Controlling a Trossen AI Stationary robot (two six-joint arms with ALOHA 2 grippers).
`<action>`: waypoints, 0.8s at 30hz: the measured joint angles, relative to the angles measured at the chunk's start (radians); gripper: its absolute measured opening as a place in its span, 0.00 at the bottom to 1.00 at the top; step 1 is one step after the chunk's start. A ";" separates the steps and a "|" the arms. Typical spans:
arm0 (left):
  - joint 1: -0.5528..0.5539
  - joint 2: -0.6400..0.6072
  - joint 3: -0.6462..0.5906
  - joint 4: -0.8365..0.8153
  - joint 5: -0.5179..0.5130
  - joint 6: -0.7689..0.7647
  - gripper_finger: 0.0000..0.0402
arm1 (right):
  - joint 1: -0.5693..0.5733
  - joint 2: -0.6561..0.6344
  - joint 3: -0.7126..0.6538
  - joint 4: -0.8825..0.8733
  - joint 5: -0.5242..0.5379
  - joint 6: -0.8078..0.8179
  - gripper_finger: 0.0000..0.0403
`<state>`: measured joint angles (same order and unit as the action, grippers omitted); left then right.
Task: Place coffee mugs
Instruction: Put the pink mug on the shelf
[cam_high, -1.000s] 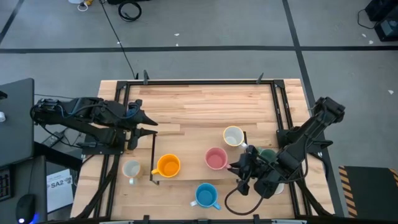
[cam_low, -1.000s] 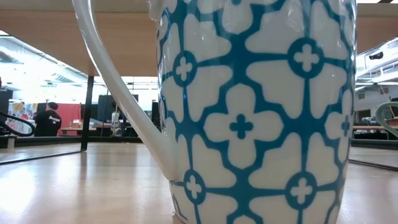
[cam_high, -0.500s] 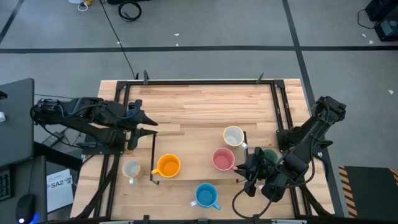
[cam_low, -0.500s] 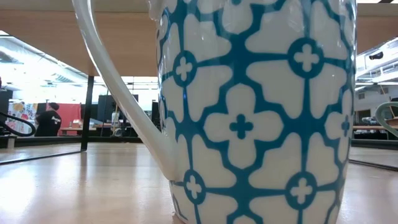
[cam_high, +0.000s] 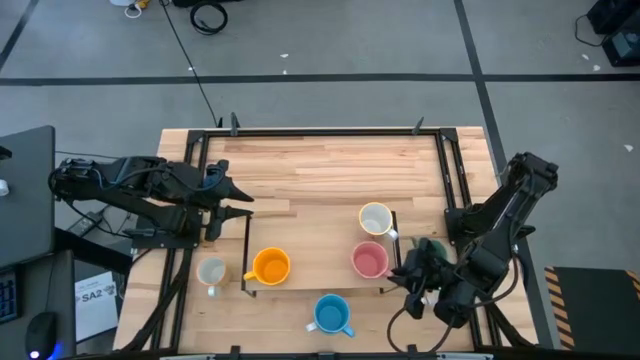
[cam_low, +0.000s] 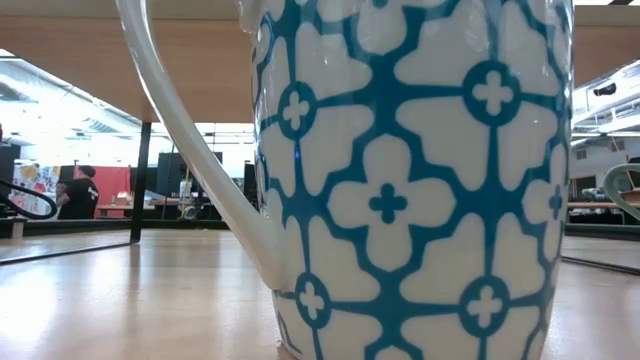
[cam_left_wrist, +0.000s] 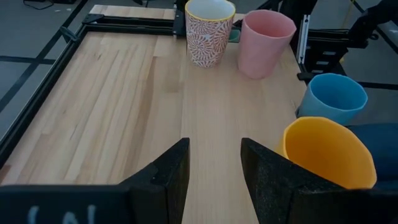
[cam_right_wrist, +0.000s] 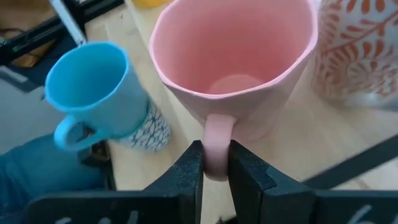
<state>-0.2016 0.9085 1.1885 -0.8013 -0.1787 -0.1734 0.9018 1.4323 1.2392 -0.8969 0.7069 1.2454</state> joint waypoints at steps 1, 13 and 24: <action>0.000 0.000 0.000 0.000 0.000 0.000 0.37 | 0.001 -0.006 0.000 -0.009 -0.004 0.009 0.16; 0.000 0.000 0.000 0.000 0.000 0.000 0.37 | -0.002 -0.019 0.000 -0.037 -0.046 0.019 0.18; 0.000 0.000 0.000 0.000 0.000 0.000 0.37 | -0.002 -0.019 0.000 -0.039 -0.057 0.012 0.19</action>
<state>-0.2016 0.9085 1.1885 -0.8009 -0.1787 -0.1736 0.9001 1.4128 1.2388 -0.9360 0.6502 1.2575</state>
